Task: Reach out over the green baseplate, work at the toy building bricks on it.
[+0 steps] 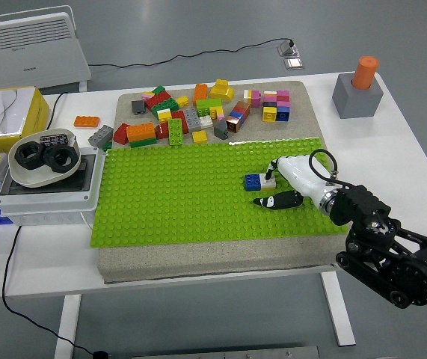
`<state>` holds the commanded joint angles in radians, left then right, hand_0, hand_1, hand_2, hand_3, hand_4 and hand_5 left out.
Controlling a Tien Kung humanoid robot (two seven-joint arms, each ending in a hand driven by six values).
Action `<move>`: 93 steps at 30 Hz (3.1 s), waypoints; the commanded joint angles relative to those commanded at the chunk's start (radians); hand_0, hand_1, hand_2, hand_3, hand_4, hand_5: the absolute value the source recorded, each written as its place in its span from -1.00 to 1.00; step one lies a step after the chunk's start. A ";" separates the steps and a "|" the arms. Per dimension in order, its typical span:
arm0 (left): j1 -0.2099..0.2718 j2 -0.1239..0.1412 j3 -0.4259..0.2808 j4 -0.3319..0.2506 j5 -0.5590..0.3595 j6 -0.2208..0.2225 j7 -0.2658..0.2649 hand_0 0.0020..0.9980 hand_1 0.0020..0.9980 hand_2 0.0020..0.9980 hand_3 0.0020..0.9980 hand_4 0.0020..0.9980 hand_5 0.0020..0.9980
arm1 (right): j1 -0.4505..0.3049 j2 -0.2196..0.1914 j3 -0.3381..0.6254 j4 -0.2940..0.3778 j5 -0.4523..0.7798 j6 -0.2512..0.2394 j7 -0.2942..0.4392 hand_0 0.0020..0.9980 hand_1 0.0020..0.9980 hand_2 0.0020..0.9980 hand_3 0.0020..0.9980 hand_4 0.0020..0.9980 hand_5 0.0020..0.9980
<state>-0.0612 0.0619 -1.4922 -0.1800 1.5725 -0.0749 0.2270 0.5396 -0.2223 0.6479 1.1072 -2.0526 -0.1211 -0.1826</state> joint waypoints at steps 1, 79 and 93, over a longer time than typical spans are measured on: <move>0.000 0.000 0.000 0.000 0.000 0.000 0.000 0.50 0.19 0.26 0.42 0.41 0.76 | 0.000 0.000 0.000 0.000 0.000 0.000 0.000 0.44 0.40 0.51 0.17 0.81 0.20; 0.000 -0.006 0.020 0.000 0.010 -0.014 0.006 0.51 0.21 0.31 0.46 0.43 0.72 | -0.320 -0.034 0.346 0.175 0.948 -0.277 0.483 0.21 -0.01 0.19 0.13 0.45 -0.36; -0.013 -0.002 0.035 0.000 0.006 -0.015 0.004 0.51 0.21 0.33 0.46 0.43 0.71 | -0.318 -0.037 0.359 0.182 0.929 -0.277 0.475 0.21 -0.04 0.17 0.09 0.42 -0.42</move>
<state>-0.0739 0.0604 -1.4573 -0.1800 1.5784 -0.0899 0.2307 0.2212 -0.2592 1.0068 1.2893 -1.1236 -0.3986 0.2925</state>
